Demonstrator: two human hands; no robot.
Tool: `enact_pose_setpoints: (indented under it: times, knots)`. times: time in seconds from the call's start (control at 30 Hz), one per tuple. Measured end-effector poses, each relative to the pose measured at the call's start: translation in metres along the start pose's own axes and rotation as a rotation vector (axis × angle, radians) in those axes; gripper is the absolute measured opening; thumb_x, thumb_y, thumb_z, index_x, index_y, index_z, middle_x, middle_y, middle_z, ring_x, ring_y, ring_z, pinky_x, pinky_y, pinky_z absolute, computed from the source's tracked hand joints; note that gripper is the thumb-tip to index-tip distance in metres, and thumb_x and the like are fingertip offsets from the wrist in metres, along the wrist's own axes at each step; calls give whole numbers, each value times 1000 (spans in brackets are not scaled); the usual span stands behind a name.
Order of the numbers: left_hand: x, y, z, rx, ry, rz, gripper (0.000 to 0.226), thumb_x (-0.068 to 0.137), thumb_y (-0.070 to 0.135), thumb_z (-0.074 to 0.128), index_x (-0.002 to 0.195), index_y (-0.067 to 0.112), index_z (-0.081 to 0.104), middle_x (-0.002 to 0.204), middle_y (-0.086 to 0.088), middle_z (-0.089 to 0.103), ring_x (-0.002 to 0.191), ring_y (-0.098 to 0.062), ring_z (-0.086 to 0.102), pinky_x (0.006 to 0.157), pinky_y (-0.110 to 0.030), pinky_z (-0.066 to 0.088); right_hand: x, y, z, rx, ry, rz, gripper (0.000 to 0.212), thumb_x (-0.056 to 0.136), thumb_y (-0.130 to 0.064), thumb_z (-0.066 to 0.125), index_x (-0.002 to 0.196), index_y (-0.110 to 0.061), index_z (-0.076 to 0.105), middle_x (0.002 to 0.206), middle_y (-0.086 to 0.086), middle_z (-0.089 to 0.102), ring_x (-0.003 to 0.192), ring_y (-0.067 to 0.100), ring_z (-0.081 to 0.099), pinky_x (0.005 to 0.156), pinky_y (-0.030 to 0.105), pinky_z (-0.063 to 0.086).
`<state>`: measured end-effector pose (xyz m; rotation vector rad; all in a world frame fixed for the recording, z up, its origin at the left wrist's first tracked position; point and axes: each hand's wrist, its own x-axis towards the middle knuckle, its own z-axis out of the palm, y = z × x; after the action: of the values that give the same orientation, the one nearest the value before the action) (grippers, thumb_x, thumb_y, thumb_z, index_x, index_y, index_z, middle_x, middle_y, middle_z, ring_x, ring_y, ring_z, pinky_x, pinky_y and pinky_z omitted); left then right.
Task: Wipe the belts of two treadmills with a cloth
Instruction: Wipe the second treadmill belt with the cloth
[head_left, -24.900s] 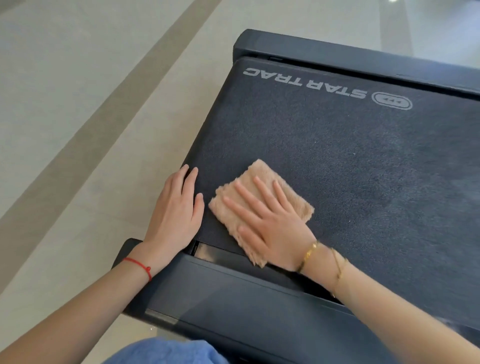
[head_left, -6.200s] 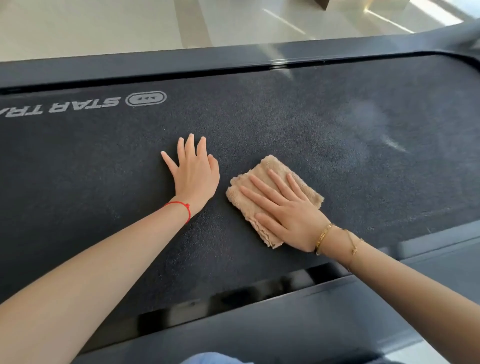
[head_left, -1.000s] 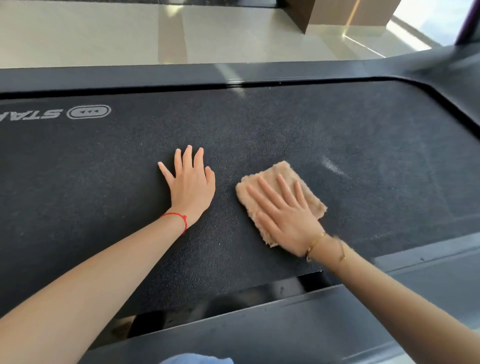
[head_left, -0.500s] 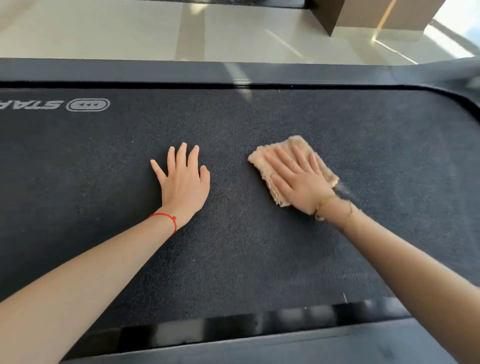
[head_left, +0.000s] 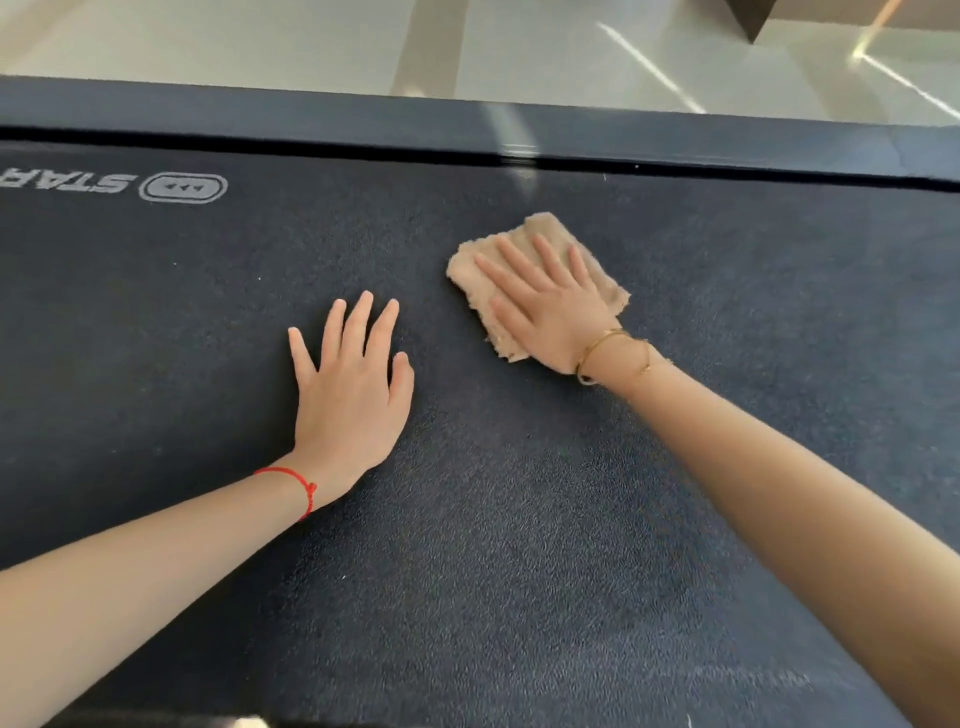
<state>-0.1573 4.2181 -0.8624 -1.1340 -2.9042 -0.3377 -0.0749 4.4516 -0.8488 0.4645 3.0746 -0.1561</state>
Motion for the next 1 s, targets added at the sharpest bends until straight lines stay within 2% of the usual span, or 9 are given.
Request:
enact_pose_setpoints:
  times: [0.13, 0.23, 0.43, 0.53, 0.6, 0.7, 0.8, 0.9, 1.0]
  knots:
    - [1, 4, 0, 22, -3, -3, 59, 101, 36, 24, 158, 23, 17, 166, -1, 14, 154, -22, 5, 119, -64, 6, 46, 52, -14, 61, -40, 286, 55, 103, -51, 13, 156, -41, 2, 166, -8, -2, 151, 30, -12, 119, 57, -10]
    - [1, 5, 1, 41, 6, -6, 58, 101, 34, 26, 157, 21, 19, 165, -3, 17, 153, -24, 7, 118, -65, 8, 96, 53, -21, 95, -56, 380, 58, 101, -52, 8, 156, -38, 0, 166, -7, -4, 150, 34, -13, 117, 60, -13]
    - [1, 6, 1, 22, 6, -16, 59, 99, 35, 24, 157, 22, 22, 164, -2, 18, 153, -22, 8, 119, -65, 8, 126, -28, -9, 72, -60, 71, 55, 103, -49, 11, 157, -38, 1, 165, -10, -3, 151, 34, -9, 116, 61, -11]
    - [1, 6, 0, 10, 7, -19, 59, 99, 36, 25, 156, 23, 23, 164, -1, 18, 153, -21, 7, 119, -64, 7, 100, -13, -5, 62, -47, -42, 55, 103, -51, 13, 156, -42, 1, 165, -13, 1, 151, 32, -10, 118, 57, -10]
    - [1, 6, -1, -6, 5, -24, 59, 99, 36, 25, 156, 23, 23, 164, 0, 18, 153, -20, 7, 119, -64, 6, 83, 23, -5, 41, -28, 5, 56, 102, -53, 13, 155, -43, -2, 165, -11, 2, 151, 30, -9, 119, 57, -9]
    - [1, 7, -1, -18, 4, -25, 57, 100, 35, 27, 156, 24, 24, 164, 0, 18, 153, -20, 6, 119, -64, 5, 60, 81, -11, 40, -11, 235, 59, 101, -55, 13, 155, -42, -6, 166, -8, 0, 151, 33, -9, 118, 60, -9]
    - [1, 8, -2, -37, 17, -27, 56, 100, 35, 29, 155, 23, 26, 163, -1, 20, 153, -20, 8, 119, -64, 4, 41, 90, -15, 50, -47, 341, 58, 101, -55, 12, 155, -42, -4, 165, -10, -4, 151, 34, -11, 117, 60, -11]
    - [1, 8, -1, -47, 20, -27, 56, 100, 34, 30, 155, 23, 27, 163, -1, 20, 152, -20, 9, 119, -64, 4, 12, 54, -11, 56, -58, 258, 55, 102, -53, 12, 154, -44, -3, 165, -12, -3, 151, 33, -11, 117, 60, -10]
    - [0, 9, -1, -47, 26, -26, 55, 101, 33, 31, 155, 23, 27, 163, -1, 21, 152, -21, 9, 119, -65, 4, -41, 8, -6, 37, -38, 60, 54, 104, -50, 12, 155, -42, -4, 165, -12, -2, 151, 33, -12, 117, 58, -11]
